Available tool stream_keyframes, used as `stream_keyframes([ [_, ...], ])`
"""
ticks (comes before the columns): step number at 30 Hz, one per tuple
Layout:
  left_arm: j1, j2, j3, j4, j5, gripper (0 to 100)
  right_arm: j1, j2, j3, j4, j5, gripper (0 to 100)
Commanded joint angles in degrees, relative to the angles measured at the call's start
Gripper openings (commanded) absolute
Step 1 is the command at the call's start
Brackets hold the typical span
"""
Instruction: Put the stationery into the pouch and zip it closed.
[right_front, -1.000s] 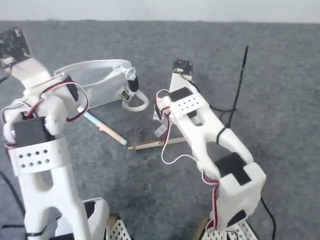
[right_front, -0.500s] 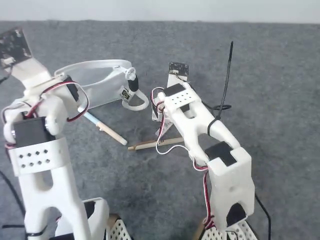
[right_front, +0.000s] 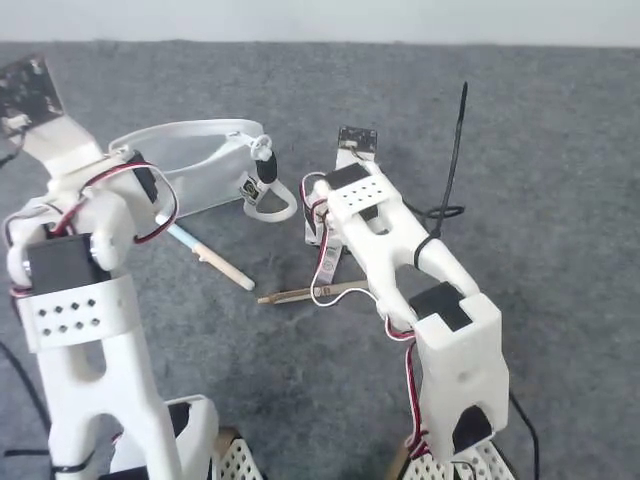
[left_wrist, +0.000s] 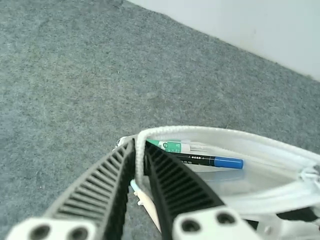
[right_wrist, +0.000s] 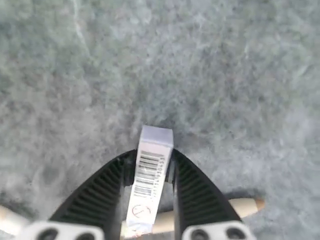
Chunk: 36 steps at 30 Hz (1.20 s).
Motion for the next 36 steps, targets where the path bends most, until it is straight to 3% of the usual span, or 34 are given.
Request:
stream_keyframes([
  [1,0.1,0.4,0.4,-1.3,0.6,1,0.7,-1.5,-6.6,5.4,-0.1,0.6],
  [18,0.1,0.4,0.4,-1.3,0.6,1,-2.6,-1.5,-29.0,32.9,-0.1,0.6],
  [26,0.1,0.4,0.4,-1.3,0.6,1,-2.6,-2.9,-28.7,33.1,0.0,0.6],
  [36,0.1,0.4,0.4,-1.3,0.6,1,-2.6,-16.6,-18.0,33.0,0.0,0.6],
])
